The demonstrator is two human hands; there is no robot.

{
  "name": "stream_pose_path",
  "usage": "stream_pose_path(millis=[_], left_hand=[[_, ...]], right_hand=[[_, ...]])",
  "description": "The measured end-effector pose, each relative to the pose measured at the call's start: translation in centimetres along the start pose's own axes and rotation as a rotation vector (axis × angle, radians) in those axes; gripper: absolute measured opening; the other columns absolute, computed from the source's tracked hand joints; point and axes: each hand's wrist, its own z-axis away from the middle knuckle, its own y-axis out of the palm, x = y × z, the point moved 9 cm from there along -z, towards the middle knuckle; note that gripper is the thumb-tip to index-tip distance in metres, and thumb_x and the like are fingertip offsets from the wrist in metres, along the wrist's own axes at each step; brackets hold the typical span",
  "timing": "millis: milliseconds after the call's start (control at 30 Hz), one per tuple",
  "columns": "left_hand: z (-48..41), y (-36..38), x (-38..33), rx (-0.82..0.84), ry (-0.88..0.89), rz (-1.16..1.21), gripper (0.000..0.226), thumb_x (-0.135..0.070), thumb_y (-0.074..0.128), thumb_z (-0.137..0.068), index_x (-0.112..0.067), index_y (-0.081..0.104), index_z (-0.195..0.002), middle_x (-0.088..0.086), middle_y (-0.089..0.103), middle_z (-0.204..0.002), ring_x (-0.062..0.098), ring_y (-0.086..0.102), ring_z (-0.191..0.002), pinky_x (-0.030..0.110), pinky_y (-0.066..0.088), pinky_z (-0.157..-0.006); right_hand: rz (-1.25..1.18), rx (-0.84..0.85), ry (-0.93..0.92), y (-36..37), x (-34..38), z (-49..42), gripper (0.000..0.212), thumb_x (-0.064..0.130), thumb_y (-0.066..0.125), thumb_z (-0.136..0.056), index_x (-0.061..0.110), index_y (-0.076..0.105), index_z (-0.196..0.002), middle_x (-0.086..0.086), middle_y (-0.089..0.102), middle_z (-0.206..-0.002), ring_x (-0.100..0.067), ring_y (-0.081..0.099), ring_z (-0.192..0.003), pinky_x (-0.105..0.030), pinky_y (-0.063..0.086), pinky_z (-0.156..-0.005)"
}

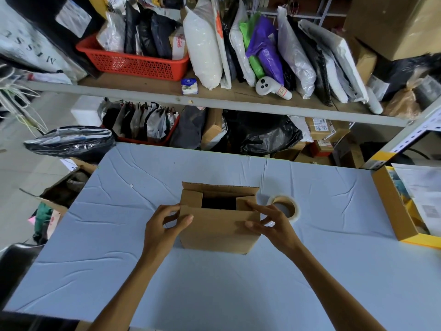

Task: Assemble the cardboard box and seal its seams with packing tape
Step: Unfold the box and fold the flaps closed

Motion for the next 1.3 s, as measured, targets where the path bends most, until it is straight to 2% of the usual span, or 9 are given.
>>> stream_pose_path(millis=[133,300,433,533,667,767,933,1033,1300], left_hand=[[-0.3,-0.1,0.4,0.012,-0.034,0.042,0.067,-0.061,0.072,-0.056,-0.042,0.056,-0.118,-0.017,0.065,-0.111,0.007,0.065,-0.100,0.024,0.055,-0.076],[-1.4,0.4,-0.1,0.083,-0.015,0.031,0.089,-0.052,0.075,-0.059,-0.042,0.039,-0.140,-0.007,0.062,-0.109,0.012,0.063,-0.101,0.025,0.055,-0.077],[-2.2,1.7,-0.6,0.200,-0.030,-0.108,0.084,-0.020,0.076,-0.080,-0.048,0.026,-0.142,0.008,0.047,-0.115,0.019,0.056,-0.103,0.017,0.049,-0.076],[-2.4,1.8,-0.8,0.224,-0.011,-0.135,0.079,-0.017,0.075,-0.080,-0.045,0.032,-0.141,0.008,0.046,-0.116,0.017,0.056,-0.100,0.019,0.050,-0.075],[-2.2,1.4,-0.3,0.222,-0.004,-0.120,0.053,-0.035,0.075,-0.073,-0.048,0.049,-0.118,0.001,0.050,-0.116,0.012,0.057,-0.103,0.029,0.052,-0.082],[-1.6,1.5,-0.6,0.189,0.036,-0.152,0.034,-0.027,0.076,-0.079,-0.033,0.060,-0.108,-0.004,0.053,-0.114,0.006,0.056,-0.106,0.016,0.044,-0.083],[-1.3,1.3,-0.6,0.142,-0.003,-0.097,0.028,-0.028,0.076,-0.078,-0.027,0.066,-0.104,-0.014,0.061,-0.121,-0.001,0.056,-0.109,0.010,0.042,-0.081],[-1.5,1.0,-1.0,0.112,0.002,-0.077,0.028,-0.025,0.079,-0.076,-0.026,0.067,-0.101,-0.015,0.064,-0.118,0.000,0.059,-0.106,0.007,0.044,-0.078],[-2.0,1.4,-1.6,0.099,-0.001,-0.043,0.027,-0.017,0.077,-0.078,-0.024,0.070,-0.104,-0.014,0.066,-0.116,0.002,0.061,-0.108,0.022,0.048,-0.092]], right_hand=[[0.024,-0.044,0.005,-0.3,-0.1,0.1,0.050,0.029,0.079,-0.076,0.035,0.061,-0.122,0.000,0.058,-0.110,-0.014,0.066,-0.083,-0.018,0.052,-0.066],[0.002,-0.070,-0.014,-0.4,0.8,0.1,0.042,0.024,0.080,-0.076,0.033,0.062,-0.113,0.010,0.062,-0.104,-0.014,0.065,-0.079,-0.019,0.053,-0.063],[0.002,-0.065,0.010,-0.6,0.9,-0.2,0.079,0.017,0.080,-0.075,0.031,0.036,-0.138,0.002,0.057,-0.104,-0.012,0.060,-0.080,-0.020,0.056,-0.062],[0.012,-0.011,-0.044,-0.2,2.1,-0.3,0.097,0.005,0.076,-0.077,0.032,0.017,-0.149,0.012,0.049,-0.104,-0.010,0.057,-0.083,-0.015,0.055,-0.066],[0.057,0.015,-0.056,-0.2,2.1,-0.2,0.061,0.018,0.077,-0.080,0.042,0.046,-0.126,0.014,0.053,-0.104,-0.016,0.059,-0.085,-0.025,0.058,-0.068],[0.053,-0.018,-0.018,-0.4,1.6,0.2,0.044,0.022,0.077,-0.079,0.036,0.058,-0.117,0.017,0.056,-0.102,-0.009,0.060,-0.075,-0.023,0.055,-0.068],[0.066,-0.080,0.000,-0.6,1.4,0.7,0.041,0.023,0.074,-0.082,0.029,0.063,-0.121,0.021,0.056,-0.100,-0.010,0.062,-0.081,-0.017,0.052,-0.068],[0.106,-0.137,-0.024,-0.8,1.5,0.7,0.036,0.022,0.073,-0.083,0.024,0.068,-0.118,0.019,0.059,-0.089,-0.008,0.059,-0.070,-0.021,0.050,-0.063],[0.034,-0.280,0.028,-1.6,1.6,-0.2,0.037,0.016,0.074,-0.082,0.015,0.068,-0.119,0.012,0.057,-0.083,-0.010,0.049,-0.067,-0.011,0.045,-0.059]])
